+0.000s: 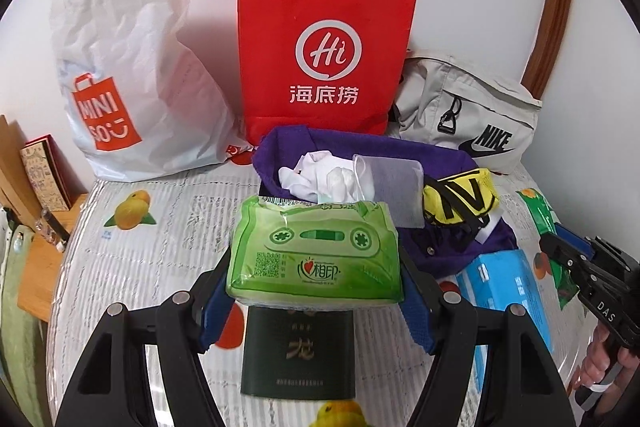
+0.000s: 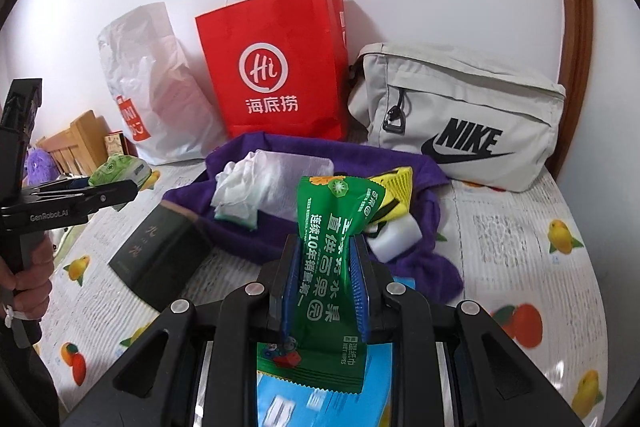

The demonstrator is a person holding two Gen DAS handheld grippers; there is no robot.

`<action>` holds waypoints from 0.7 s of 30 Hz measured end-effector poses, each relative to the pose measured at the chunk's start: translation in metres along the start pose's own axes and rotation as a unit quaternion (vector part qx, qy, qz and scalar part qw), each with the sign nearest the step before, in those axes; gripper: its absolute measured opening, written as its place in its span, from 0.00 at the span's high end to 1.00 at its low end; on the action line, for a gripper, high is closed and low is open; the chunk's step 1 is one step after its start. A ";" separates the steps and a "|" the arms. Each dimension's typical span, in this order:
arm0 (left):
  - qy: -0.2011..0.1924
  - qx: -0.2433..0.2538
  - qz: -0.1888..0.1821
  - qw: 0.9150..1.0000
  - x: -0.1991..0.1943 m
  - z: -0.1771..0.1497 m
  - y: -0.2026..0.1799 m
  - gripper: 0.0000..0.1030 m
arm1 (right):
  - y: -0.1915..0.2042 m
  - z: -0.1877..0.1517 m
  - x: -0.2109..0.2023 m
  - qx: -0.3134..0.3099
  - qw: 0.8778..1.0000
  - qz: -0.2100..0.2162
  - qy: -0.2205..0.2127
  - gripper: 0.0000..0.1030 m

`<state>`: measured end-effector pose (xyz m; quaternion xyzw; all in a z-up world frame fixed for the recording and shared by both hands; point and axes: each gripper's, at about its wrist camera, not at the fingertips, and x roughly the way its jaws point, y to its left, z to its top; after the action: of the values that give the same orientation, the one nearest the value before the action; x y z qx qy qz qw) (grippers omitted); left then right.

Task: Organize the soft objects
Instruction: 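Carry the wipes pack and snack packet over the purple towel with both tools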

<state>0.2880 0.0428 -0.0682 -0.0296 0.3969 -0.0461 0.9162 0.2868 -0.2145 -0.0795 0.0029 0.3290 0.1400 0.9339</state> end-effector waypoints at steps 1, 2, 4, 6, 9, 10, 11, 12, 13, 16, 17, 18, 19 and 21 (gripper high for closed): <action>0.004 -0.001 -0.002 1.000 0.005 0.003 0.000 0.32 | -0.001 0.004 0.005 -0.001 1.000 0.000 0.002 0.76; 0.007 -0.002 -0.005 1.000 0.009 0.006 0.000 0.32 | -0.002 0.007 0.008 -0.002 1.000 -0.001 0.003 0.76; 0.015 -0.005 -0.010 1.000 0.018 0.011 0.000 0.32 | -0.002 0.013 0.015 -0.004 1.000 -0.002 0.002 0.76; 0.020 -0.007 -0.015 1.000 0.026 0.017 0.000 0.32 | -0.003 0.019 0.023 -0.006 1.000 -0.004 0.005 0.76; 0.026 -0.008 -0.014 1.000 0.037 0.025 -0.001 0.32 | -0.005 0.028 0.036 -0.009 1.000 -0.009 0.013 0.76; 0.028 -0.007 -0.016 0.999 0.041 0.027 -0.002 0.32 | -0.006 0.031 0.040 -0.010 1.000 -0.012 0.016 0.76; 0.029 -0.006 -0.017 0.999 0.044 0.030 -0.002 0.32 | -0.006 0.033 0.044 -0.011 1.000 -0.014 0.018 0.76; 0.030 -0.005 -0.016 0.999 0.048 0.031 -0.003 0.32 | -0.006 0.034 0.046 -0.011 1.000 -0.016 0.019 0.76; 0.032 -0.003 -0.016 0.999 0.051 0.033 -0.004 0.32 | -0.007 0.036 0.049 -0.011 1.000 -0.017 0.020 0.76; 0.035 -0.001 -0.015 0.999 0.060 0.039 -0.005 0.32 | -0.008 0.042 0.058 -0.010 1.000 -0.016 0.023 0.76; 0.036 -0.001 -0.014 0.999 0.062 0.040 -0.005 0.32 | -0.008 0.043 0.060 -0.011 1.000 -0.015 0.023 0.76; 0.036 -0.001 -0.013 0.999 0.064 0.042 -0.006 0.32 | -0.007 0.045 0.063 -0.012 1.000 -0.014 0.025 0.76; 0.036 0.000 -0.013 0.999 0.066 0.044 -0.007 0.32 | -0.007 0.046 0.066 -0.014 0.999 -0.013 0.028 0.76; 0.038 -0.002 -0.014 0.999 0.072 0.047 -0.007 0.32 | -0.005 0.049 0.072 -0.018 0.999 -0.014 0.031 0.76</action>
<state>0.3705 0.0291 -0.0875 -0.0353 0.4308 -0.0596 0.8998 0.3718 -0.1965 -0.0853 -0.0227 0.3551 0.1332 0.9250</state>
